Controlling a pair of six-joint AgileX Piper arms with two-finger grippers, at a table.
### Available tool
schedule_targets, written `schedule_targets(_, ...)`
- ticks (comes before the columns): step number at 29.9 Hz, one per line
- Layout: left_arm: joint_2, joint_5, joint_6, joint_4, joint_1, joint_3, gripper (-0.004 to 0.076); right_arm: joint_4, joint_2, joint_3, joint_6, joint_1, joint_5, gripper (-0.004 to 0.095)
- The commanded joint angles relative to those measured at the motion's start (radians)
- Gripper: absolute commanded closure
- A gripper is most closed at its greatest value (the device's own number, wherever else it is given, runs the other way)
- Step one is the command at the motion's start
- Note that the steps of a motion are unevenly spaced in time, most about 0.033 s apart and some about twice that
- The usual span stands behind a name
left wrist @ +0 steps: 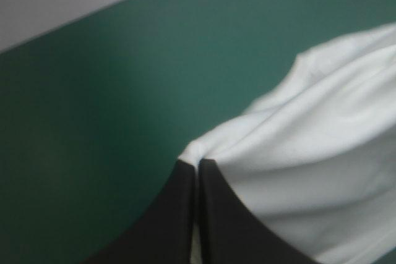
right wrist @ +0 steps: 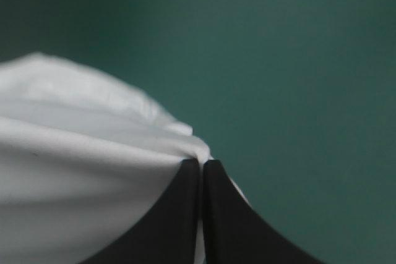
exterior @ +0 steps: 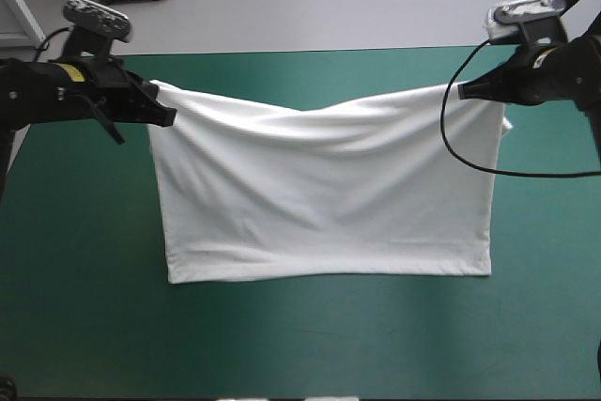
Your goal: Fold the cloth
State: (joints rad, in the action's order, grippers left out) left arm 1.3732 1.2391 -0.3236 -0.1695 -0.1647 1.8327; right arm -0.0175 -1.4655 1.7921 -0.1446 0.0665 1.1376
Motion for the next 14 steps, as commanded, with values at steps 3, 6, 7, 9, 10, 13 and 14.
schedule_targets(3, -0.105, -0.087, 0.027, 0.021, -0.004, 0.132, 0.0746, 0.01, 0.123, 0.18, 0.008, -0.01, -0.07, 0.0921)
schedule_targets(6, -0.122, -0.106, 0.027, 0.022, -0.004, 0.177, 0.0746, 0.006, 0.145, 0.231, 0.01, -0.01, -0.076, 0.0921)
schedule_targets(7, -0.122, -0.111, 0.027, 0.022, -0.004, 0.192, 0.0746, 0.006, 0.152, 0.238, 0.01, -0.01, -0.084, 0.0921)
schedule_targets(9, -0.12, -0.143, 0.025, 0.028, -0.004, 0.198, 0.0746, 0.006, 0.157, 0.245, 0.01, -0.01, -0.111, 0.0921)
schedule_targets(10, -0.113, -0.179, 0.025, 0.037, -0.004, 0.198, 0.0746, 0.006, 0.157, 0.246, 0.012, -0.01, -0.129, 0.0921)
schedule_targets(13, -0.089, -0.265, 0.025, 0.057, -0.004, 0.199, 0.0746, 0.006, 0.137, 0.247, 0.012, -0.01, -0.184, 0.0925)
schedule_targets(14, -0.078, -0.295, 0.025, 0.06, -0.004, 0.201, 0.0746, 0.004, 0.128, 0.247, 0.012, -0.01, -0.197, 0.0925)
